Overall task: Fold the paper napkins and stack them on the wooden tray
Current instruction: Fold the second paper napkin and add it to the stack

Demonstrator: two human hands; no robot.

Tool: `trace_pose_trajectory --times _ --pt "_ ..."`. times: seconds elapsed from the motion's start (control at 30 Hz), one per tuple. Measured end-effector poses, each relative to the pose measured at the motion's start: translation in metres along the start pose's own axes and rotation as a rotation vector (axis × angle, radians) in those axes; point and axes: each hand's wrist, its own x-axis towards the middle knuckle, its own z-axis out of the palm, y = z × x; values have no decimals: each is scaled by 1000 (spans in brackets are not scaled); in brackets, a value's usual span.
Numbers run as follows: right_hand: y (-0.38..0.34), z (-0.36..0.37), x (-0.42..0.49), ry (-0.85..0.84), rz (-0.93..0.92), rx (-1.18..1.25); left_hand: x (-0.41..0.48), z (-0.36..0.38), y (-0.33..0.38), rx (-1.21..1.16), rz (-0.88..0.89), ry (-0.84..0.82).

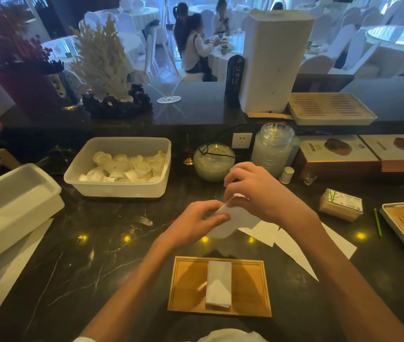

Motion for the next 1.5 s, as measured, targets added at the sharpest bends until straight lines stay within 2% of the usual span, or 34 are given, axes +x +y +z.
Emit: trace_pose_trajectory --times 0.07,0.17,0.23,0.3,0.37,0.53,0.93,1.2,1.33,1.5 --pt "2 -1 2 97 44 77 -1 1 1 -103 -18 75" --pt "8 6 -10 311 418 523 -6 -2 1 -346 -55 201" --pt "8 17 -22 241 626 814 -10 -4 1 -501 -92 255" --pt "5 35 -32 112 697 1074 -14 -4 0 -596 -128 294" --pt "-6 50 -37 97 723 1189 -18 -4 -2 -632 -145 310" --pt "-21 72 -35 336 709 1151 -19 -2 -2 -592 -183 334" --pt "-22 66 -30 338 747 1190 -17 -3 -2 -620 -247 355" --pt "-13 58 -34 298 754 1350 -21 -9 1 -611 -267 325" --pt "-9 53 -33 378 738 1422 -23 -12 8 -688 -179 256" --pt "-5 45 -33 503 640 1289 -22 -8 16 -785 -187 175"
